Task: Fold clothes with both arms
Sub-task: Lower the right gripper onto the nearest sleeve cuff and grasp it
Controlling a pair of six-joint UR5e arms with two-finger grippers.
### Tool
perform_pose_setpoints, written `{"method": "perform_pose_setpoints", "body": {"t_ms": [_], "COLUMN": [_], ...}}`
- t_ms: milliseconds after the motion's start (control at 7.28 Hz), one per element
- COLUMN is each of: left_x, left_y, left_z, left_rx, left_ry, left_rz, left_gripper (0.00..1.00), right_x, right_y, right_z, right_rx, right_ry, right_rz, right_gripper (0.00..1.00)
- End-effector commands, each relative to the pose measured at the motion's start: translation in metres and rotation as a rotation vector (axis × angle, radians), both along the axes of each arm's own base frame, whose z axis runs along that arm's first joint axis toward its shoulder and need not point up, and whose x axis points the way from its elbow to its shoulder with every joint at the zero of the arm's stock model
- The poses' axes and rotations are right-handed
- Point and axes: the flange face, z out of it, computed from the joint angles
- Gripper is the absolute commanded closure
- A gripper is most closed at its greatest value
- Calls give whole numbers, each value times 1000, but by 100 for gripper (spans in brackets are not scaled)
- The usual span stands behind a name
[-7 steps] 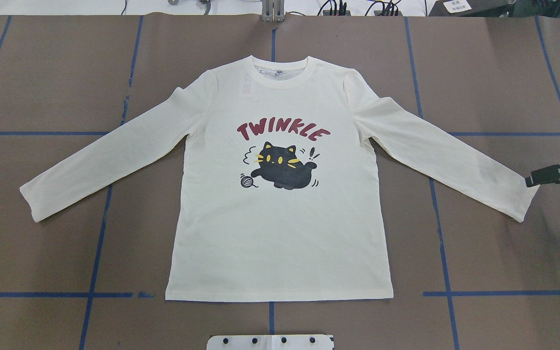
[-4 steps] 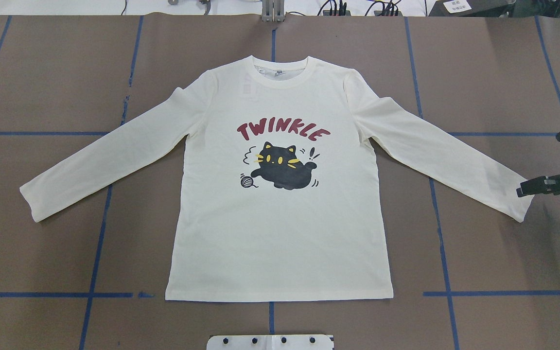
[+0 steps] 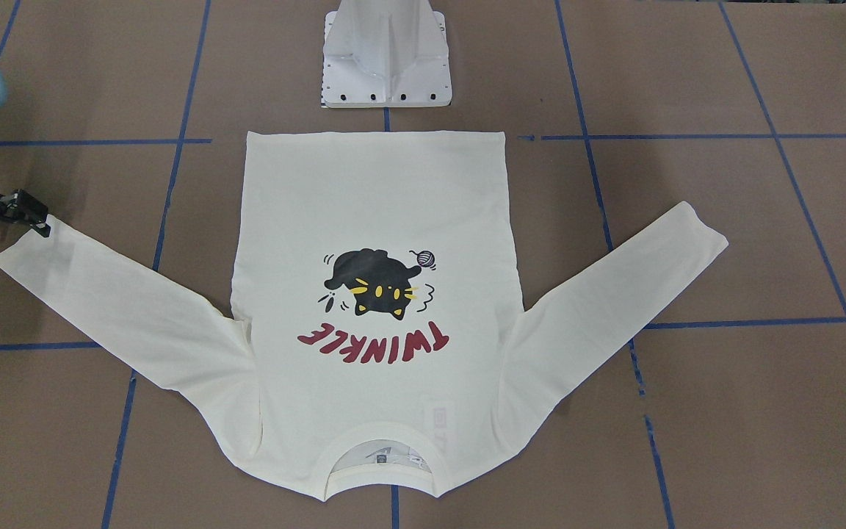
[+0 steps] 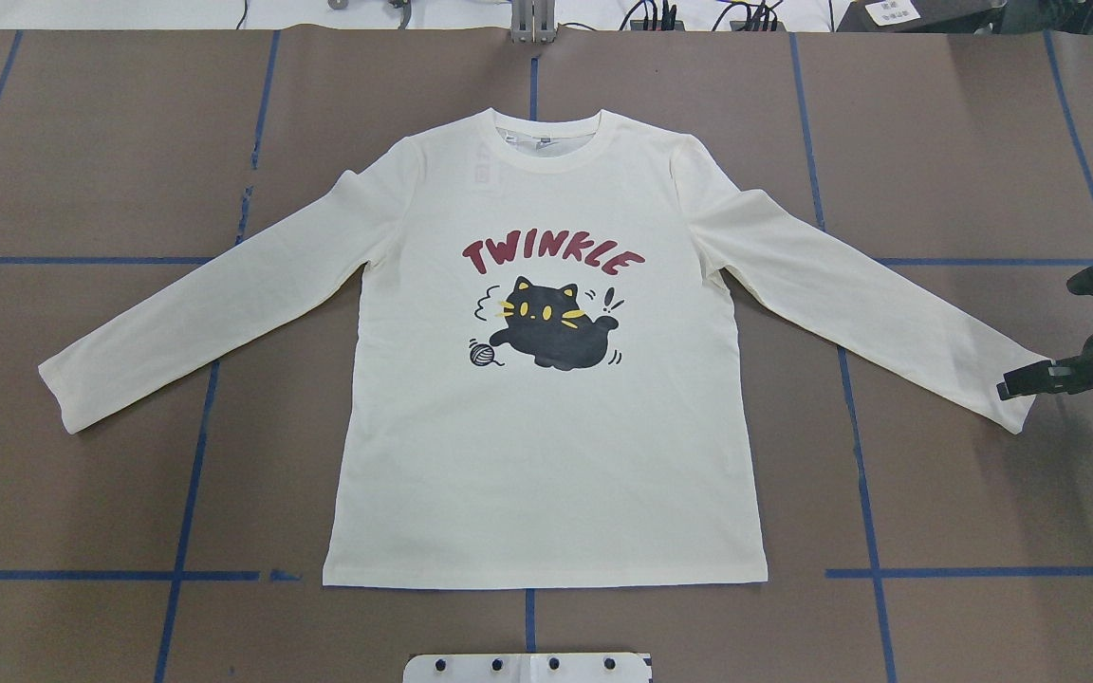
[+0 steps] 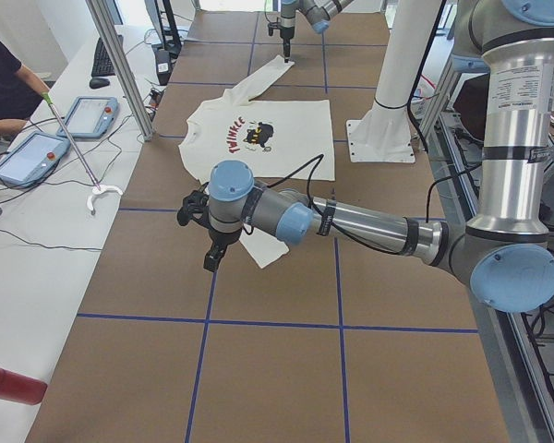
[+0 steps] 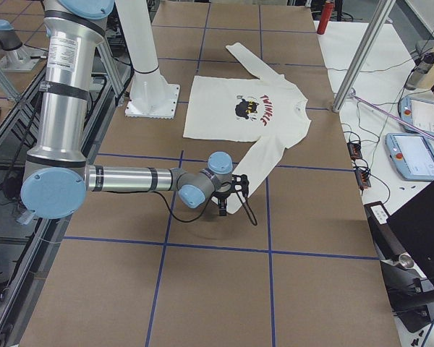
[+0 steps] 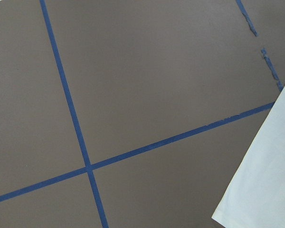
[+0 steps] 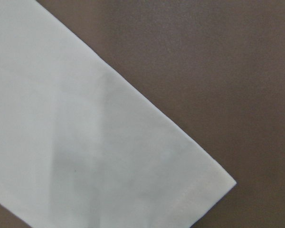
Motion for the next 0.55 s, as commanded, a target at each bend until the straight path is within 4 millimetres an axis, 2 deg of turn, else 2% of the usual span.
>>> {"method": "perform_pose_setpoints", "body": {"t_ms": [0, 137, 275, 412], "left_x": [0, 0, 0, 0], "left_y": [0, -1, 0, 0], "left_z": [-1, 0, 1, 4], "left_rx": [13, 13, 10, 6], "left_ry": [1, 1, 2, 1], "left_rz": [0, 0, 0, 0], "left_gripper": [0, 0, 0, 0], "right_x": [-1, -2, -4, -4], "right_y": [1, 0, -3, -3], "right_z": [7, 6, 2, 2], "right_rx": [-10, -8, -8, -8], "right_ry": [8, 6, 2, 2], "right_rz": [-2, -4, -5, -5], "right_gripper": [0, 1, 13, 35]}}
